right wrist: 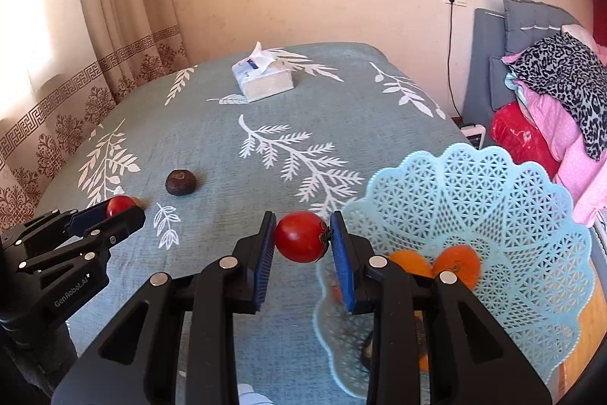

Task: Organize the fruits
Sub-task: 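Carry both tomatoes into the basket and open both tools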

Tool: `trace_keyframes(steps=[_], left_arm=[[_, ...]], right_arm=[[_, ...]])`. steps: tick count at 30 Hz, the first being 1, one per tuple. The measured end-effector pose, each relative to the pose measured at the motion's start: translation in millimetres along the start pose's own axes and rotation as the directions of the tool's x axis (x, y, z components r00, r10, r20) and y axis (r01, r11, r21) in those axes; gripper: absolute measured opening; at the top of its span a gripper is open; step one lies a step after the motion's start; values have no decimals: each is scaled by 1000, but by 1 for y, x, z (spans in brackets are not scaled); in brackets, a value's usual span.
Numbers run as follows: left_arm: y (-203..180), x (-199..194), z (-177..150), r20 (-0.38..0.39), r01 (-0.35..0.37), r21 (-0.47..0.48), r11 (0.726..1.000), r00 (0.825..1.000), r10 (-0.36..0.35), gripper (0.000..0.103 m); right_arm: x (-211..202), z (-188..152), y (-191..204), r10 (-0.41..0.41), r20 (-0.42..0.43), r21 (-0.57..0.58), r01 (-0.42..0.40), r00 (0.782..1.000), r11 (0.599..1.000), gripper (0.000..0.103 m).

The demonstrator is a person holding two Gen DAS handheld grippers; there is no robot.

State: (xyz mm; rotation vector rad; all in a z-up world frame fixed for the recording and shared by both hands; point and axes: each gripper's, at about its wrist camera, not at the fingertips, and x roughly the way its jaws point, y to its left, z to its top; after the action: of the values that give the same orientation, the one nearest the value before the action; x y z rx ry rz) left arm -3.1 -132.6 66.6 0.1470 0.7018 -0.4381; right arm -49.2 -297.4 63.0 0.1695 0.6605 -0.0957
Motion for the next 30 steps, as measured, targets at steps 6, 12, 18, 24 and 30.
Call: trace_keyframes(steps=[6,12,18,24,30], left_arm=[[-27,2,3,-2,28,50,998,1000,-28,30],[-53,3,7,-1,61,102,993,998,-61,30],[-78,6,12,-15,111,135,985,994,-110,31],[-100,10,18,-27,152,165,975,988,-149,31],[-124,14,27,-28,193,199,961,981,-191,31]], right_arm=[[-19,-3,-47,-47,22,89,45,999,995,30],[-30,-7,-86,-90,24,175,85,996,981,30],[-36,-12,-104,-111,25,220,103,993,970,31],[-39,-14,-120,-117,24,273,107,993,956,33],[-43,-13,-125,-120,37,278,105,992,955,33]])
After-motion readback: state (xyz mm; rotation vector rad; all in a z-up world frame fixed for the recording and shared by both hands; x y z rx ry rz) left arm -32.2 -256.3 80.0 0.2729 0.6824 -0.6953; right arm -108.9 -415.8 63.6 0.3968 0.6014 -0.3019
